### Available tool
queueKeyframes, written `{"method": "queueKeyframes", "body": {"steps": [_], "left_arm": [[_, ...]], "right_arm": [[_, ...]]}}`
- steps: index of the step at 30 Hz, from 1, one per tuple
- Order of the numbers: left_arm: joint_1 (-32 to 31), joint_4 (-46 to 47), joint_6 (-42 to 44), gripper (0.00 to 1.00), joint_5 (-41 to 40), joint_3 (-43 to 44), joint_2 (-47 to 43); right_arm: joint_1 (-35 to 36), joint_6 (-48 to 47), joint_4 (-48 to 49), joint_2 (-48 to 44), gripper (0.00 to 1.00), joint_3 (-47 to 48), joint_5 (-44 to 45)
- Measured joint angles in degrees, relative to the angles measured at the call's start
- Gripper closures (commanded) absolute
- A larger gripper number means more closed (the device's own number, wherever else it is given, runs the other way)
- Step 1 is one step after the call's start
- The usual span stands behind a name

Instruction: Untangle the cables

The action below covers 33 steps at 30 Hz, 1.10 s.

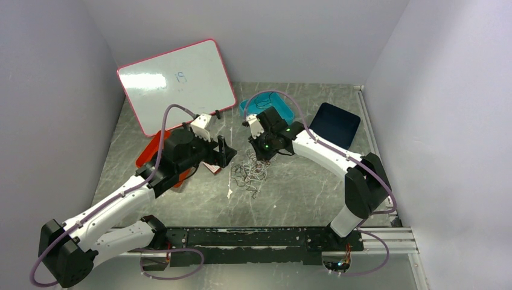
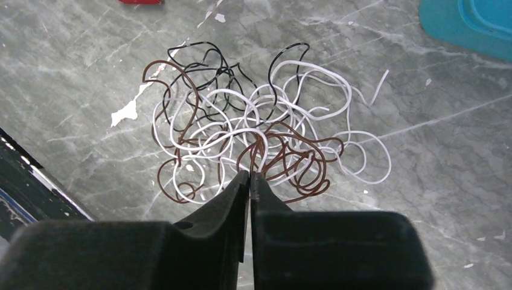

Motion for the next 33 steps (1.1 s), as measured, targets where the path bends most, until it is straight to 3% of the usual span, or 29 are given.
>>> {"method": "queueKeyframes", "body": {"steps": [4,33], "left_arm": [[0.0,-0.1,-0.4,0.12,0.0,-0.5,0.0],[0.0,0.1,-0.8,0.12,-0.1,-1.2,-0.5]], "right_arm": [[0.0,0.0,0.0,0.0,0.74,0.0,0.0],[0.8,1.7,-1.4,-1.9,0.65,-3.0,-1.3]]}}
